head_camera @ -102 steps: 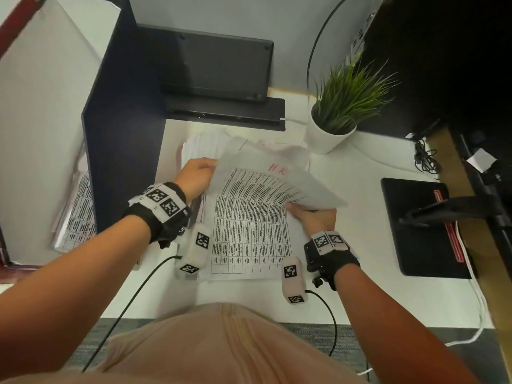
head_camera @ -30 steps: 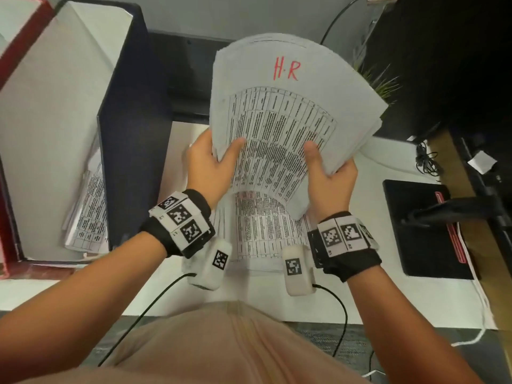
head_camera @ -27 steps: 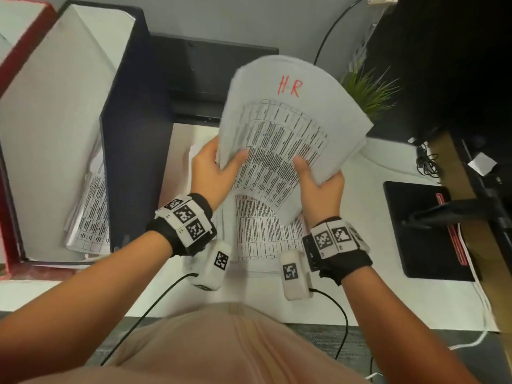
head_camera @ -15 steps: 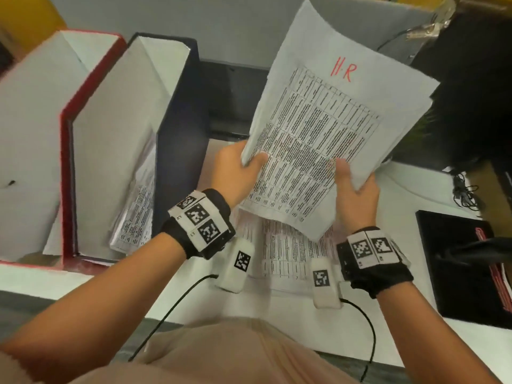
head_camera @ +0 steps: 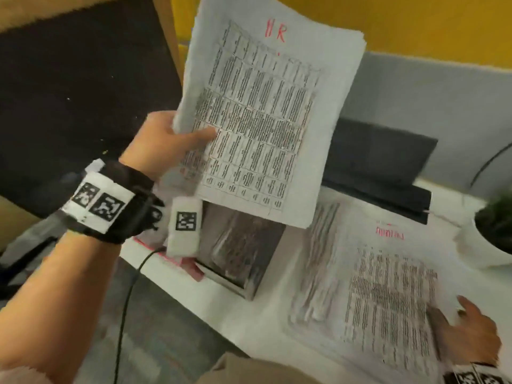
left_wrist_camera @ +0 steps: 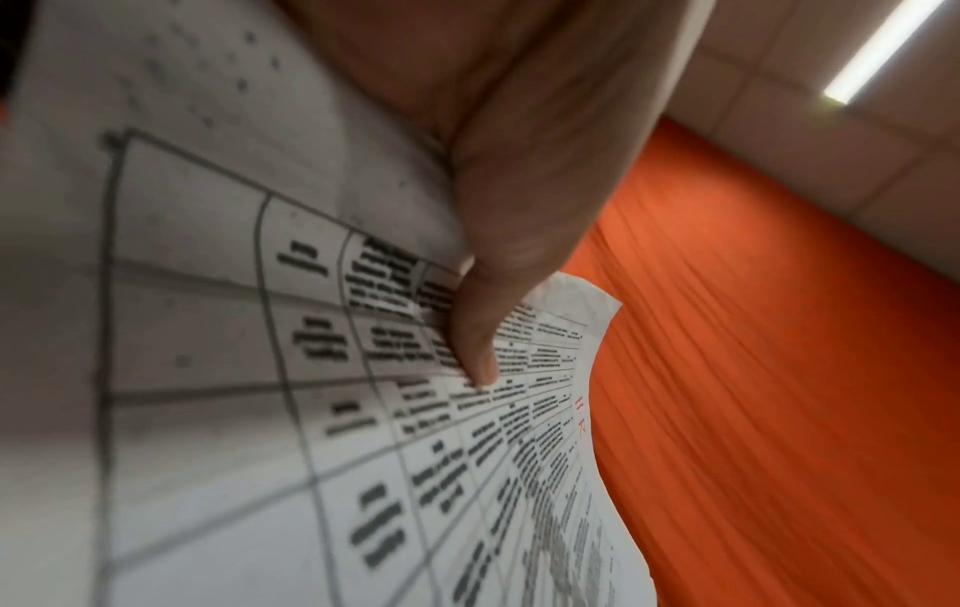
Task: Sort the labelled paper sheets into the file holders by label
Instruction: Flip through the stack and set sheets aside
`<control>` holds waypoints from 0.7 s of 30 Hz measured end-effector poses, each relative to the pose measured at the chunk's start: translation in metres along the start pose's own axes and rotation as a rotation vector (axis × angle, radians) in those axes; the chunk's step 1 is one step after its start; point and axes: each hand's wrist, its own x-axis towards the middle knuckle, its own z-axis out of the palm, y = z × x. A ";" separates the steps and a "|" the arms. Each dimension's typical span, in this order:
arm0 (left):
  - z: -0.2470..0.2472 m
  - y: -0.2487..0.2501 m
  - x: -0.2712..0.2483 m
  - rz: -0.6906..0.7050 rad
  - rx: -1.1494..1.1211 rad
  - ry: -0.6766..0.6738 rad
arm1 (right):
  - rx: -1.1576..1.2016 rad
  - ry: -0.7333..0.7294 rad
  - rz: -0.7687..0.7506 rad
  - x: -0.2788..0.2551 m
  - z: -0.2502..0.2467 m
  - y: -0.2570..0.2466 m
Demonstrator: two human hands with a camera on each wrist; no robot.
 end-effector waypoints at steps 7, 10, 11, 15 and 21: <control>-0.063 -0.054 0.025 -0.177 0.087 0.141 | -0.037 -0.174 0.023 0.002 0.008 0.012; -0.053 -0.073 0.033 -0.181 0.288 0.102 | -0.013 -0.182 0.023 0.000 0.010 0.012; -0.046 -0.077 0.035 -0.170 0.384 0.087 | 0.013 -0.158 0.026 -0.001 0.012 0.012; -0.013 -0.096 0.042 -0.132 0.514 0.017 | 0.073 -0.116 0.036 -0.004 0.018 0.011; 0.029 -0.124 0.056 -0.228 0.738 -0.143 | 0.118 -0.040 0.048 -0.010 0.025 0.009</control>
